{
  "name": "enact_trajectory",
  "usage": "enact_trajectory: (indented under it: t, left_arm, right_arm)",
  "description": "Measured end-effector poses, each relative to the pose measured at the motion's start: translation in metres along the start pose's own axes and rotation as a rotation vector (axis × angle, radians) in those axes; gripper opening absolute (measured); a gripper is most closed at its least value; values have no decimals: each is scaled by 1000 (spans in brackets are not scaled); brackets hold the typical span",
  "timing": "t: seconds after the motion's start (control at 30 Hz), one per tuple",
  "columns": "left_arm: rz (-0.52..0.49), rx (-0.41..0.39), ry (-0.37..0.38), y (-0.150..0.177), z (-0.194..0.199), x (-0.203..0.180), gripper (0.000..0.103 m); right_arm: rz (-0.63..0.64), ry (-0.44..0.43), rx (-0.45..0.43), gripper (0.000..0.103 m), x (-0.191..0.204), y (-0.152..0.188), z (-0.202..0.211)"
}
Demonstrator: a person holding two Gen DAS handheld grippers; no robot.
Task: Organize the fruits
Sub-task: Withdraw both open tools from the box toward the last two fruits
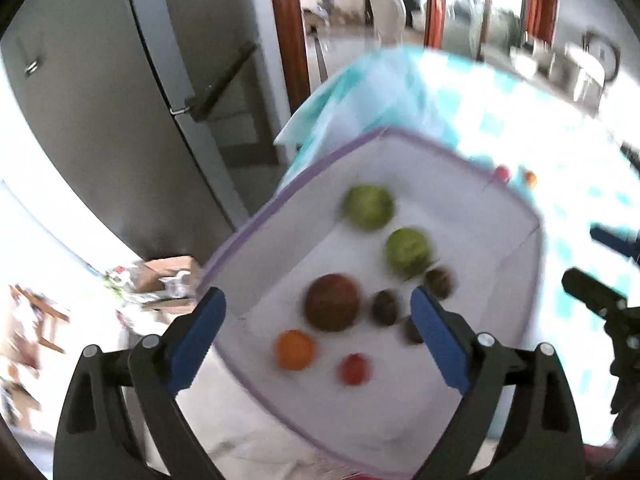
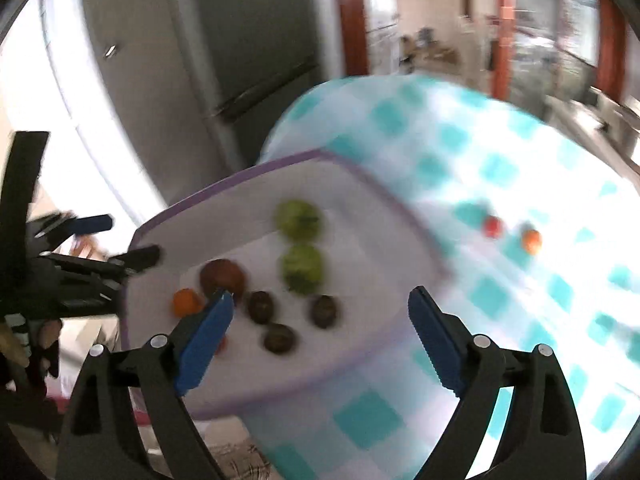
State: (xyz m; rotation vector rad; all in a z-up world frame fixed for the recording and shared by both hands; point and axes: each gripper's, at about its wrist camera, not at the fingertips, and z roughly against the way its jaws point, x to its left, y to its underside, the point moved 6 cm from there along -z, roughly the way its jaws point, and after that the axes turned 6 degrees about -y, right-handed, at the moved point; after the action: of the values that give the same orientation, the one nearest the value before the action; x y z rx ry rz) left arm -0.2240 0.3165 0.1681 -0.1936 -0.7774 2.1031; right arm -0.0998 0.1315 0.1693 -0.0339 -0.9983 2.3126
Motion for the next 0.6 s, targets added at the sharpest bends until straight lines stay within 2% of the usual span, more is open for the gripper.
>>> enact_trajectory:
  t: [0.13, 0.27, 0.4, 0.6]
  left_arm:
    - [16, -90, 79, 4, 42, -64, 94]
    - [-86, -142, 165, 9, 70, -146, 98]
    - [-258, -150, 206, 23, 91, -223, 98]
    - [-405, -96, 232, 39, 87, -283, 98]
  right_arm:
    - [-116, 88, 4, 87, -72, 42, 45]
    - [-232, 152, -1, 87, -132, 84, 89]
    - [-337, 186, -11, 87, -178, 120, 112]
    - [-476, 201, 19, 87, -220, 168, 116]
